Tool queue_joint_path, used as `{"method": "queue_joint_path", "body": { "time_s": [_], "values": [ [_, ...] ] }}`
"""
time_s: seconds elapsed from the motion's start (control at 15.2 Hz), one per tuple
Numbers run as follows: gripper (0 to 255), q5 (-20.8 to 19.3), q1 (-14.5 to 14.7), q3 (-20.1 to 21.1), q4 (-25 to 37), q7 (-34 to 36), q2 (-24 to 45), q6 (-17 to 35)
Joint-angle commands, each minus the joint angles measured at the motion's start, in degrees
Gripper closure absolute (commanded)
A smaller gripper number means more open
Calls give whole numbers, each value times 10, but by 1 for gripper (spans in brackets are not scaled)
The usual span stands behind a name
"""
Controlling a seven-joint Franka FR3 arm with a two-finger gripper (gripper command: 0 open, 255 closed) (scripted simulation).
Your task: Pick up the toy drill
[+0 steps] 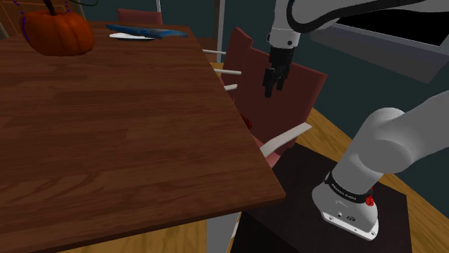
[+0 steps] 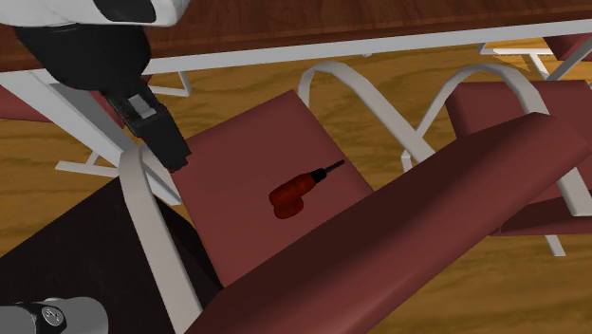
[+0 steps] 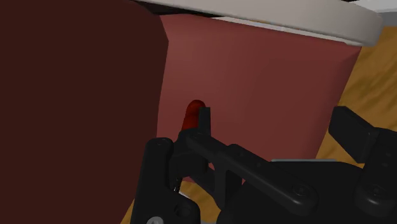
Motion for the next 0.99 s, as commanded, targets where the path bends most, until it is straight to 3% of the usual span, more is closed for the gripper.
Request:
{"method": "queue_joint_path", "body": {
  "time_s": [0.0,0.46,0.92],
  "values": [
    [0,-1,-5,-11,-4,-9,40,44],
    [0,16,-15,-43,22,-38,187,163],
    [0,60,-23,-65,86,-81,348,251]
  ]
}}
